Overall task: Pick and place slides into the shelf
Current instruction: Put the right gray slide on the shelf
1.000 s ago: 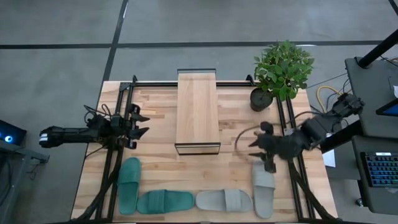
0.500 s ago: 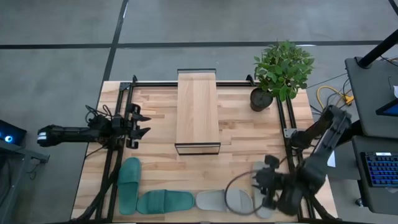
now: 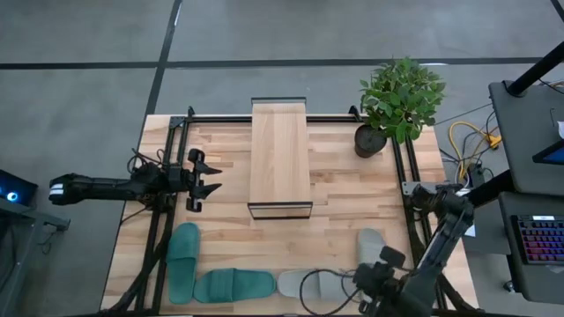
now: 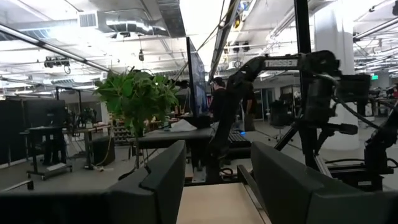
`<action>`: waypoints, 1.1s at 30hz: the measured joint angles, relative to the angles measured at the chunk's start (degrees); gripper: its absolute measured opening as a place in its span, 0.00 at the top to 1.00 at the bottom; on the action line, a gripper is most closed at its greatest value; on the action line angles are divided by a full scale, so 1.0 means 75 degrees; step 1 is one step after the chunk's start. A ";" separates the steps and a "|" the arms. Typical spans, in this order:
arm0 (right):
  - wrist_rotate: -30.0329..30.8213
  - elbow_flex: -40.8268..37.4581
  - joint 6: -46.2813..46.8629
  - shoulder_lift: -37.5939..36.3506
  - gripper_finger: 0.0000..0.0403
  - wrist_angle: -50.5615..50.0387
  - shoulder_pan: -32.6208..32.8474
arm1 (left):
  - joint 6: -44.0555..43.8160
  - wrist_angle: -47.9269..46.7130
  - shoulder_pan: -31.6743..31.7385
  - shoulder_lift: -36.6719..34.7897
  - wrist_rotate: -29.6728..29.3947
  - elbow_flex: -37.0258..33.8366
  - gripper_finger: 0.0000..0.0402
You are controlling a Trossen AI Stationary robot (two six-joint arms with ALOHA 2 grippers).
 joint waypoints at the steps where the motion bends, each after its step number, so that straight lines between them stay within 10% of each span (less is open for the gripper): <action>1: 0.0049 0.0101 -0.0420 0.0093 0.75 0.0131 0.0000 | 0.0000 0.0004 0.0000 0.0000 -0.0003 0.0000 0.58; 13: -0.0166 0.0435 -0.3097 0.1211 0.80 0.0022 0.0076 | -0.0004 0.0017 0.0002 -0.0035 -0.0003 0.0003 0.58; 33: -0.0070 -0.0898 -0.2285 0.1229 0.86 0.0019 0.0037 | 0.0000 0.0018 0.0003 -0.0037 -0.0003 0.0003 0.58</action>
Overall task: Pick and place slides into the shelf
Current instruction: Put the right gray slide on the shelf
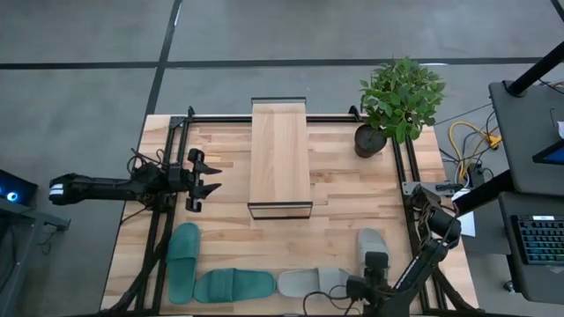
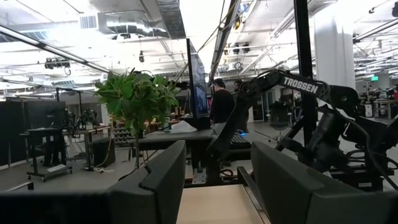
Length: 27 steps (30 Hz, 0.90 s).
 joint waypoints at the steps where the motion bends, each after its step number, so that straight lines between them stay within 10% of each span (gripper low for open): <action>1: 0.0248 -0.0010 0.0138 0.0000 0.86 -0.0005 -0.0003 | 0.0000 0.0006 -0.0002 0.0003 0.0000 0.0000 0.58; 18: 0.0093 -0.0201 -0.0922 -0.0007 0.55 0.0003 -0.0219 | 0.0004 -0.0017 -0.0003 0.0000 0.0000 0.0000 0.58; 27: 0.0079 -0.0887 -0.0919 -0.0009 0.54 -0.0003 -0.0206 | 0.0009 0.0012 -0.0003 -0.0003 0.0000 0.0000 0.58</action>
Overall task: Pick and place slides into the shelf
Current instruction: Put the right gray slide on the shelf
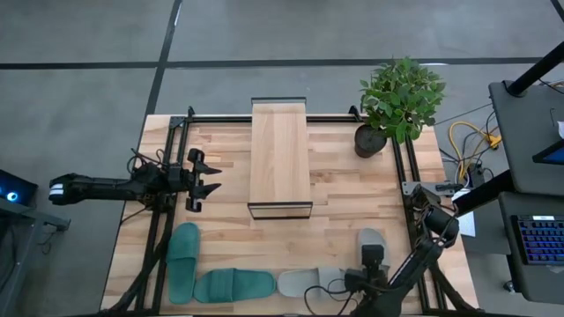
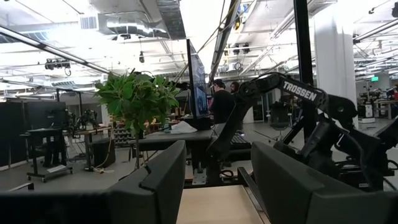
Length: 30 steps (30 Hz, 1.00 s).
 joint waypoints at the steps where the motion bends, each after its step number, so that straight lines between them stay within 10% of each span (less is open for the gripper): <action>1: 0.0002 -0.0085 0.0022 0.0000 0.55 0.0000 0.0000 | 0.0000 0.0000 0.0000 0.0000 0.0000 0.0000 0.58; 30: 0.0489 -0.0405 0.0002 -0.0159 0.97 0.0048 -0.0001 | 0.0009 -0.0012 0.0001 0.0003 0.0000 0.0000 0.58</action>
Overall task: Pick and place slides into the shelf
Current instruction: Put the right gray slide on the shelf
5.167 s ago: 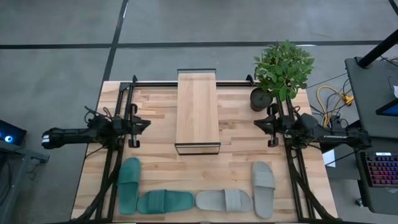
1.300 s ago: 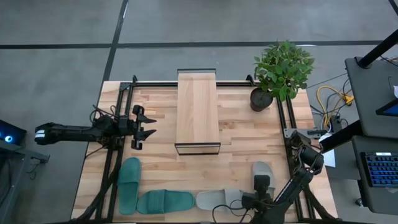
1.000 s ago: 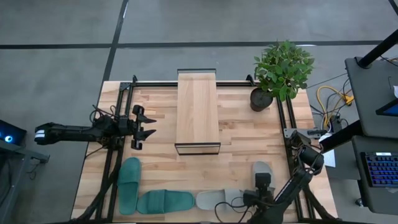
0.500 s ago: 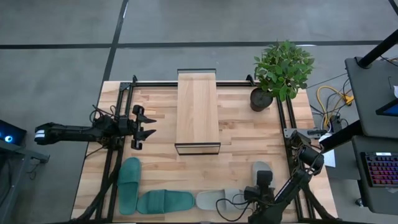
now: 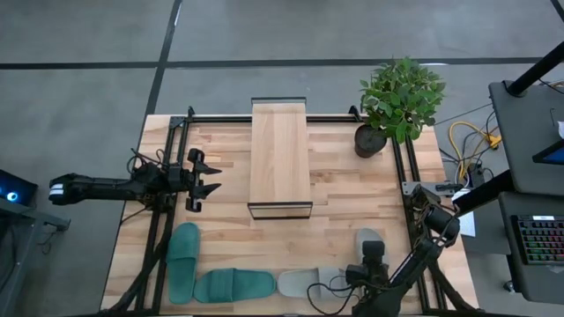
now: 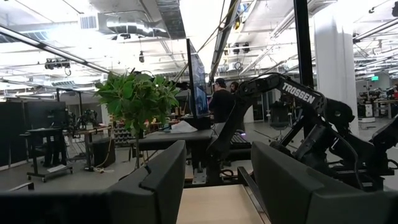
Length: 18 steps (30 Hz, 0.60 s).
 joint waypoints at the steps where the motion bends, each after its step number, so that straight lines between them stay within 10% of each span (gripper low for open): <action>1: 0.0091 0.0000 0.0020 -0.0081 0.97 0.0005 -0.0002 | 0.0000 -0.0003 -0.0001 0.0000 -0.0002 0.0000 0.58; 18: 0.3125 0.0017 -0.0467 -0.2277 0.97 -0.0039 0.0001 | -0.0003 0.0000 0.0002 0.0000 -0.0001 0.0000 0.58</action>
